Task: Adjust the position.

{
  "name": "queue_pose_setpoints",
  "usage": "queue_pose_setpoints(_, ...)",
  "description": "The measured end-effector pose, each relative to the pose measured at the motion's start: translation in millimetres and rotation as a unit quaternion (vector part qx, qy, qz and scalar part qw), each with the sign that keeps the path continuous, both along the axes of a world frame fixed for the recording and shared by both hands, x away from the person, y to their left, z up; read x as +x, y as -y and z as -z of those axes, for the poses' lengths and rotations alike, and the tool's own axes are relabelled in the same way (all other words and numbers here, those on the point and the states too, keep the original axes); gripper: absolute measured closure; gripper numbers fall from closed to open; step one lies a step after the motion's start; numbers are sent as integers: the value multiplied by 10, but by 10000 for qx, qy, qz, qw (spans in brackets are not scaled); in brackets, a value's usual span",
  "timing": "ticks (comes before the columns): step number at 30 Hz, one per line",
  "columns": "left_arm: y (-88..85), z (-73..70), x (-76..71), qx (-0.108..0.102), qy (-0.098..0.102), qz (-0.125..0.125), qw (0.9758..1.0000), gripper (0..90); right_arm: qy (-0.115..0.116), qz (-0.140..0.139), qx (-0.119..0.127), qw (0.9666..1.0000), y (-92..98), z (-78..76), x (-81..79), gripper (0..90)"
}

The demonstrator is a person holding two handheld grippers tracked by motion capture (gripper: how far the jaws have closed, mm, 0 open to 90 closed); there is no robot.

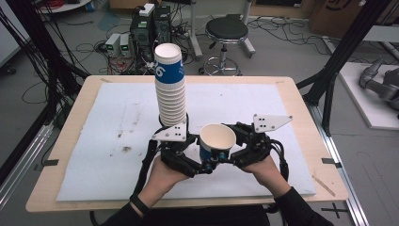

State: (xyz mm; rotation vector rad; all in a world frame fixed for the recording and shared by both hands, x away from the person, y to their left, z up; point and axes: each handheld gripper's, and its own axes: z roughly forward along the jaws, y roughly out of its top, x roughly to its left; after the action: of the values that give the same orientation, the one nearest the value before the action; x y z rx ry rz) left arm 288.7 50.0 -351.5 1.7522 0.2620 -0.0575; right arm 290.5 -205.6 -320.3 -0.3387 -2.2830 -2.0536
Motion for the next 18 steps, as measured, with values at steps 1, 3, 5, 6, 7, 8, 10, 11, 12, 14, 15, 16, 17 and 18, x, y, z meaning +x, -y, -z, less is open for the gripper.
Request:
queue_pose_setpoints(1, -13, -5, 0, 0, 14, -14, 10000, 171, 18, 34, -21, 10000, 14, -5, 6, 232)
queue_pose_setpoints(3, -44, -26, -6, 66, 63, -127, 9999, 143, 55, 111, -40, 9999, 44, -13, 18, 232)
queue_pose_setpoints(5, -79, -45, -5, 93, 88, -180, 9998, 143, 94, 155, -33, 9998, 51, -17, 21, 232)
queue_pose_setpoints(6, -104, -55, -5, 87, 109, -204, 9997, 143, 125, 184, -58, 9997, 57, -20, 20, 232)
queue_pose_setpoints(7, -138, -68, -10, 87, 122, -257, 9996, 143, 156, 210, -91, 9996, 66, -24, 19, 232)
queue_pose_setpoints(8, -171, -78, -11, 87, 150, -297, 9994, 143, 169, 243, -108, 9995, 80, -27, 27, 232)
queue_pose_setpoints(10, -234, -101, -14, 82, 172, -358, 9992, 143, 176, 299, -124, 9993, 104, -32, 35, 231)
queue_pose_setpoints(11, -294, -122, -17, 89, 210, -426, 9988, 143, 180, 321, -129, 9992, 112, -35, 37, 232)
queue_pose_setpoints(12, -314, -128, -21, 83, 214, -453, 9987, 143, 220, 367, -157, 9990, 131, -39, 38, 231)
queue_pose_setpoints(14, -392, -153, -31, 88, 264, -554, 9981, 143, 232, 411, -197, 9987, 153, -45, 38, 232)
queue_pose_setpoints(15, -440, -169, -39, 109, 311, -612, 9976, 143, 270, 432, -208, 9985, 164, -46, 44, 231)
queue_pose_setpoints(16, -473, -178, -40, 123, 354, -651, 9972, 143, 265, 466, -233, 9983, 184, -48, 45, 231)
queue_pose_setpoints(17, -525, -189, -45, 114, 378, -696, 9968, 143, 276, 492, -246, 9981, 199, -49, 49, 231)
queue_pose_setpoints(18, -565, -196, -52, 105, 411, -758, 9962, 143, 295, 539, -247, 9978, 222, -51, 58, 231)
